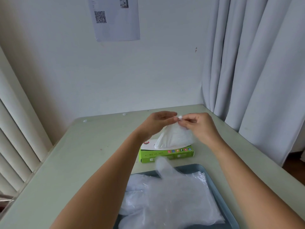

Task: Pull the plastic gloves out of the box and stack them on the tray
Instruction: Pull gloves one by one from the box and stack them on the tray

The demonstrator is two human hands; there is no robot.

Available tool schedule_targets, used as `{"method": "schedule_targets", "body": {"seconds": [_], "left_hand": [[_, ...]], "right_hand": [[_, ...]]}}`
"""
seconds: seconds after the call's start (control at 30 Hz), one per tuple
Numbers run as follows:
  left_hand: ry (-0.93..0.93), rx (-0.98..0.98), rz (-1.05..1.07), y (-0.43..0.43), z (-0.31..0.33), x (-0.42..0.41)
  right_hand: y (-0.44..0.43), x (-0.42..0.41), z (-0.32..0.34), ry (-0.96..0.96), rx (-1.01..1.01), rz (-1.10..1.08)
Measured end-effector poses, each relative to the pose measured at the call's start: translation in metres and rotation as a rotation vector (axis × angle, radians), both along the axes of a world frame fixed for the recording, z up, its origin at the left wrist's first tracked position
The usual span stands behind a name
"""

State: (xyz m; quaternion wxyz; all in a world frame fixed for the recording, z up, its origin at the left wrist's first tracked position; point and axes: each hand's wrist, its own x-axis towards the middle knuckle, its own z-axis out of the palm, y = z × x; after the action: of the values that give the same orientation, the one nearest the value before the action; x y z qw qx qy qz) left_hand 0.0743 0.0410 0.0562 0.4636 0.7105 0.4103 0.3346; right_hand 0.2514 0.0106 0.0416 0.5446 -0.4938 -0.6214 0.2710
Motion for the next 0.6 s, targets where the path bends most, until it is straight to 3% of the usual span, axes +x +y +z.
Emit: {"method": "schedule_targets", "body": {"seconds": [0.33, 0.5, 0.6], "left_hand": [[-0.086, 0.144, 0.100, 0.002, -0.009, 0.001], [-0.064, 0.169, 0.150, 0.002, -0.009, -0.003], [-0.040, 0.190, 0.189, 0.002, -0.012, -0.008]], "right_hand": [[-0.001, 0.010, -0.003, 0.147, -0.144, 0.050], [0.001, 0.016, -0.009, 0.508, -0.275, 0.227], [0.005, 0.022, -0.014, 0.610, -0.305, 0.222]]}}
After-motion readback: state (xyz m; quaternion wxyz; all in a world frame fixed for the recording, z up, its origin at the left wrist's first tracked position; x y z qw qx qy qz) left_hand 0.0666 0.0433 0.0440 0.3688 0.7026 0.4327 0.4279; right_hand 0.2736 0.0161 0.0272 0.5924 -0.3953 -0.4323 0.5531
